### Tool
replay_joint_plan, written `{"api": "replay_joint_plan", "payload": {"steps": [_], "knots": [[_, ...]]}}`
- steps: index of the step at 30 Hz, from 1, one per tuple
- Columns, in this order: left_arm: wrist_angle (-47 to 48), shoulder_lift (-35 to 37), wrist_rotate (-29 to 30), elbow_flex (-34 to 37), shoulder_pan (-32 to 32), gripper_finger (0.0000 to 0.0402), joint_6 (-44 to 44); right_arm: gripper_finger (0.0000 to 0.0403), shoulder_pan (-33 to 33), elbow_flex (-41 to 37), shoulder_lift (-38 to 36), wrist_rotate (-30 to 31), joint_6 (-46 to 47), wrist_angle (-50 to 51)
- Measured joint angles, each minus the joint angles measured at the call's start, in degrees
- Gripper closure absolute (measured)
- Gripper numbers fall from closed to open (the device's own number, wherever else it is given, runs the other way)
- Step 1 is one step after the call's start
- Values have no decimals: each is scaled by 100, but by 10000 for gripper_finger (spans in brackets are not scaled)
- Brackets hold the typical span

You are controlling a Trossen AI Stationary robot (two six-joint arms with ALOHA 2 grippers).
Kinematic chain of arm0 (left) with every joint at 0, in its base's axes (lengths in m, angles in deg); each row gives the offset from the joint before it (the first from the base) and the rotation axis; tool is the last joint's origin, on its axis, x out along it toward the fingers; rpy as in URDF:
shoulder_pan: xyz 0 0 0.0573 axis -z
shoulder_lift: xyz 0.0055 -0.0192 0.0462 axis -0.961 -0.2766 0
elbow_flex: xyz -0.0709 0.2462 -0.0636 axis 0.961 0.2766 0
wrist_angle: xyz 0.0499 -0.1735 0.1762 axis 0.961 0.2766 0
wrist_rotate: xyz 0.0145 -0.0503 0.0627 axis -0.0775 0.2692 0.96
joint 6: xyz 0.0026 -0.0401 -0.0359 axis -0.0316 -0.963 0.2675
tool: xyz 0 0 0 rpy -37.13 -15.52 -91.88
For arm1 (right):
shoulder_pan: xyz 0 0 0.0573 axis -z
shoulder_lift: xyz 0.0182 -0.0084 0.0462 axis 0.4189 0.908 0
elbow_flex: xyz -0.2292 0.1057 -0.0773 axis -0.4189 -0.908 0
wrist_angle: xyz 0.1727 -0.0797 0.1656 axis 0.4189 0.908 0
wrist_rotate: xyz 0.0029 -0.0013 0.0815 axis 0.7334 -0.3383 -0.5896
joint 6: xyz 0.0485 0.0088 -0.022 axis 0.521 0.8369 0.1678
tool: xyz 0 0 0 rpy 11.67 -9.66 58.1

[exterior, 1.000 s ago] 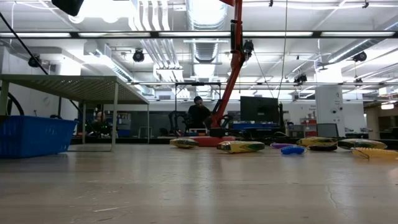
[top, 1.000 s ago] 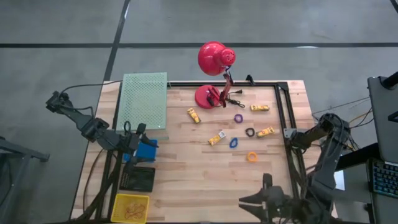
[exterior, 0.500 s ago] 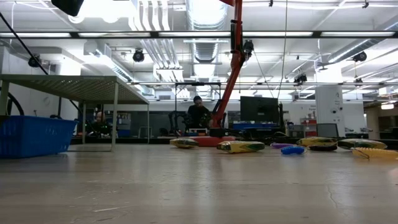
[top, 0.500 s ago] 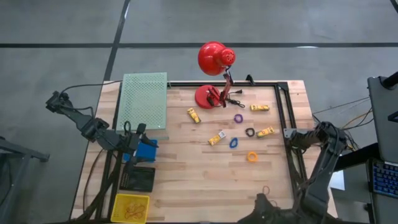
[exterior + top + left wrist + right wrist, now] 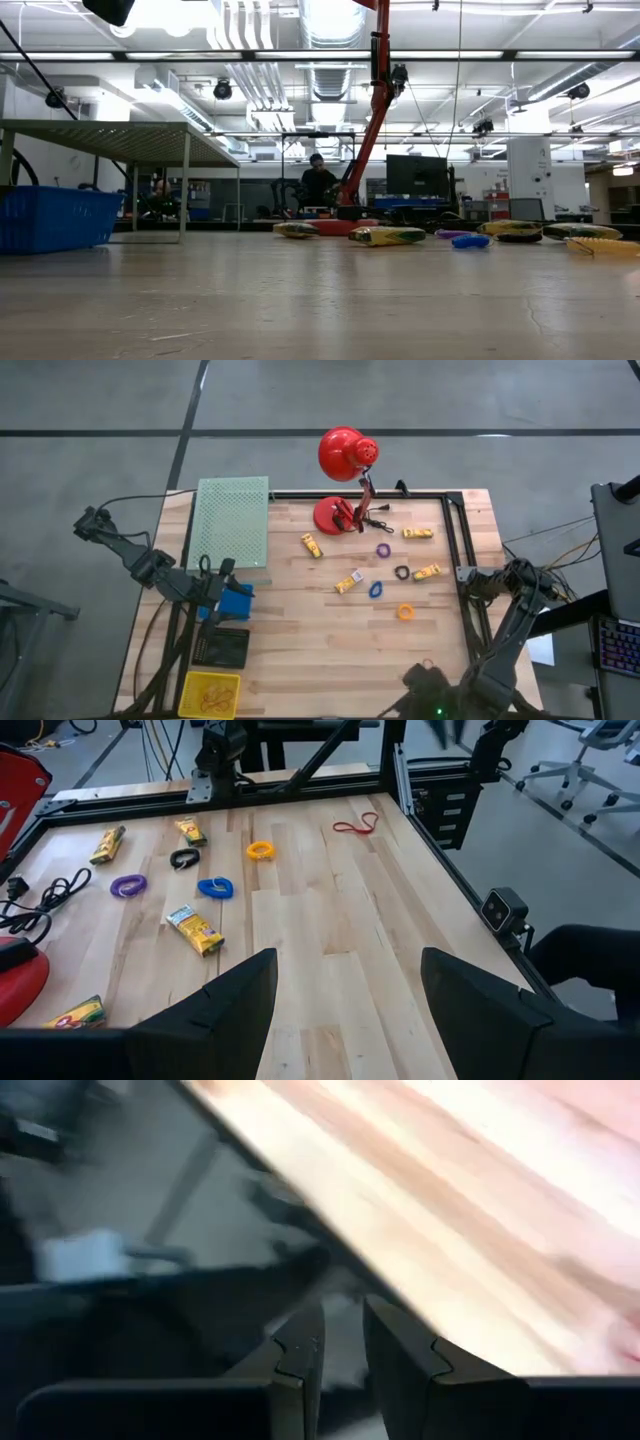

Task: Pick & Place Office Desk Supplies
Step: Put the red rubber band into the yellow bin

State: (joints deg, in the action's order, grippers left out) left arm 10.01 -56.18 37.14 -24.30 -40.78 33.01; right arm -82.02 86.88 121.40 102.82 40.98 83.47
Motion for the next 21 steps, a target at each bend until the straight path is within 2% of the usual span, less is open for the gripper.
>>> {"api": "replay_joint_plan", "payload": {"steps": [3, 10, 13, 18, 21], "knots": [[-1, 2, 0, 0, 0, 149, 0, 333, 16, -18, 4, -404, 313, 755], [0, 4, 0, 0, 0, 149, 0, 333, 18, -98, 4, -435, 496, 2117], [0, 4, 0, 0, 0, 149, 0, 334, 18, -181, 0, -473, 493, 2298], [0, 4, 0, 0, 0, 149, 0, 335, 16, -444, 0, -1520, 489, 2481], [0, 4, 0, 0, 0, 149, 0, 335, 11, -720, 0, -1835, 438, 2444]]}}
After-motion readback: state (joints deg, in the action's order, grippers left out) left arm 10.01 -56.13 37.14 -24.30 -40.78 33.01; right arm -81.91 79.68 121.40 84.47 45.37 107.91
